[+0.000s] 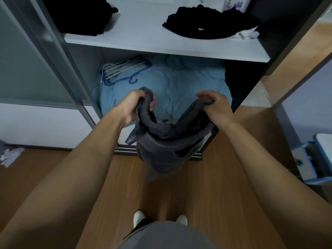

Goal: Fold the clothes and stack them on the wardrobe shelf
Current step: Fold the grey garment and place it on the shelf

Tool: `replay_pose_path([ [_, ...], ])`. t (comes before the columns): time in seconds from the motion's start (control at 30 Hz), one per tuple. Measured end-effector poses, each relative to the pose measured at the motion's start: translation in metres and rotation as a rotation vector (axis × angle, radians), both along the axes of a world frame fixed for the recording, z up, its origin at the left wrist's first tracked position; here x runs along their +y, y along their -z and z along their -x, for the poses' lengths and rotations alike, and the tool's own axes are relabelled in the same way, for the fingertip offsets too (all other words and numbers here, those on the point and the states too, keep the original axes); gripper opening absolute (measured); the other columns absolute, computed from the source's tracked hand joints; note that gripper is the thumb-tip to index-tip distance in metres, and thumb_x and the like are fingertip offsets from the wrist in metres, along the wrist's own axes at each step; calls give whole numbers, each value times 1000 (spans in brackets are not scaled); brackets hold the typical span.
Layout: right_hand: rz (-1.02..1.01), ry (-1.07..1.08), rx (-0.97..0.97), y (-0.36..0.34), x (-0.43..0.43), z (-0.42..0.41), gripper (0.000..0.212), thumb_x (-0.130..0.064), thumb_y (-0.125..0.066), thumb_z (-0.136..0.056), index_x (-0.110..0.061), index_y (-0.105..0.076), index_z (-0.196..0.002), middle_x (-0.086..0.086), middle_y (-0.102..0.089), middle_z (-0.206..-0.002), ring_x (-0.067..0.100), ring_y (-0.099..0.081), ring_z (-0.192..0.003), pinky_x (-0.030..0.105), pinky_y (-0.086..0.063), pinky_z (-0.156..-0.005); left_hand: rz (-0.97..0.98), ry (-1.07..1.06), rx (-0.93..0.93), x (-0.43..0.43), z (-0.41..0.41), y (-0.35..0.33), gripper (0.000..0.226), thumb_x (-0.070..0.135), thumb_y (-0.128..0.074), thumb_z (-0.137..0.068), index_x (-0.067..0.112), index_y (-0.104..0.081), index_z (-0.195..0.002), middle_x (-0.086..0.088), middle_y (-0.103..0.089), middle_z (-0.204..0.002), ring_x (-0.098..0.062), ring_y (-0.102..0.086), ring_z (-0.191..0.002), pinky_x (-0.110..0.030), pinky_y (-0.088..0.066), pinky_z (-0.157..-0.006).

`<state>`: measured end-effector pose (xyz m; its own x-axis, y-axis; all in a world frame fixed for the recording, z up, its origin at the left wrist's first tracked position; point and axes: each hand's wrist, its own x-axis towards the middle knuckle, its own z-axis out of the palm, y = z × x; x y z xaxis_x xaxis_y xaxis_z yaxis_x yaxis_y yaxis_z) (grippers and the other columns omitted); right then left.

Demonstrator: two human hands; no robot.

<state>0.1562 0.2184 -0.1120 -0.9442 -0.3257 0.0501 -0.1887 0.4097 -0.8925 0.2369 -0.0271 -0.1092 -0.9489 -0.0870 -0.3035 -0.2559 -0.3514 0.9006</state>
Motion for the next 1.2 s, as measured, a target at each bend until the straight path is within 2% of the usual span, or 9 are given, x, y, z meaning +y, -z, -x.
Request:
replay_pose_path([
  [0.23,-86,-348,152,-11,-41,-24,61,-1,-64,-87,-14,-47,-144,0,-53,-142,2,-46,-130,17,-32,-111,363,-55,-67,39,22,-2,9,9,-63,-92,15,-58,-88,-9,-64,-79,-21,-62,-75,-32,-54,-72],
  [0.37,54,-290,50,-9,-48,-30,47,5,-60,-86,-20,-58,-126,-16,-62,-114,-19,-54,-104,3,-39,-91,490,-180,-60,45,27,0,25,19,-70,-84,23,-47,-76,0,-52,-69,-9,-49,-59,-15,-43,-46],
  [0.5,49,-142,1,-3,-51,-30,33,2,-55,-85,-19,-61,-111,-10,-64,-97,-16,-57,-83,1,-42,-71,300,-48,-12,47,21,-4,20,20,-70,-83,20,-54,-96,-6,-60,-90,-16,-60,-81,-28,-54,-74],
  [0.57,54,-56,-21,-3,-49,-28,25,1,-55,-85,-18,-61,-101,-7,-64,-89,-6,-59,-77,5,-44,-64,235,68,25,40,14,-1,37,24,-71,-75,20,-56,-109,-6,-63,-108,-16,-64,-97,-28,-54,-87],
  [0.7,127,61,-136,-5,-41,-22,28,2,-49,-85,-14,-63,-104,3,-68,-98,11,-63,-89,15,-51,-71,626,386,-106,25,-3,21,44,21,-69,-74,18,-62,-117,-3,-68,-115,-18,-63,-111,-30,-52,-95],
  [0.83,-34,-6,-95,-6,-34,-15,33,2,-50,-83,-15,-65,-107,-1,-67,-98,10,-62,-88,15,-50,-67,841,292,-378,12,-7,42,21,21,-63,-83,24,-63,-104,2,-68,-102,-15,-69,-89,-31,-60,-74],
  [0.93,-238,-9,9,3,-24,-15,37,4,-47,-79,-16,-68,-102,-1,-66,-103,13,-59,-96,24,-50,-82,812,184,-469,-7,-2,40,28,18,-55,-86,12,-59,-114,-3,-61,-108,-26,-75,-69,-34,-62,-61],
  [1.07,-162,131,-70,15,-33,-21,30,2,-44,-78,-15,-64,-91,1,-65,-93,20,-61,-95,34,-52,-85,589,-27,-354,-1,4,36,26,4,-48,-85,6,-66,-104,-13,-70,-94,-24,-73,-56,-30,-58,-50],
  [1.2,63,211,-237,14,-34,-21,40,5,-39,-79,-19,-65,-98,0,-66,-91,17,-64,-87,22,-53,-67,609,-85,-202,7,11,29,27,-1,-52,-79,17,-71,-79,0,-64,-59,-10,-57,-44,-17,-45,-42],
])
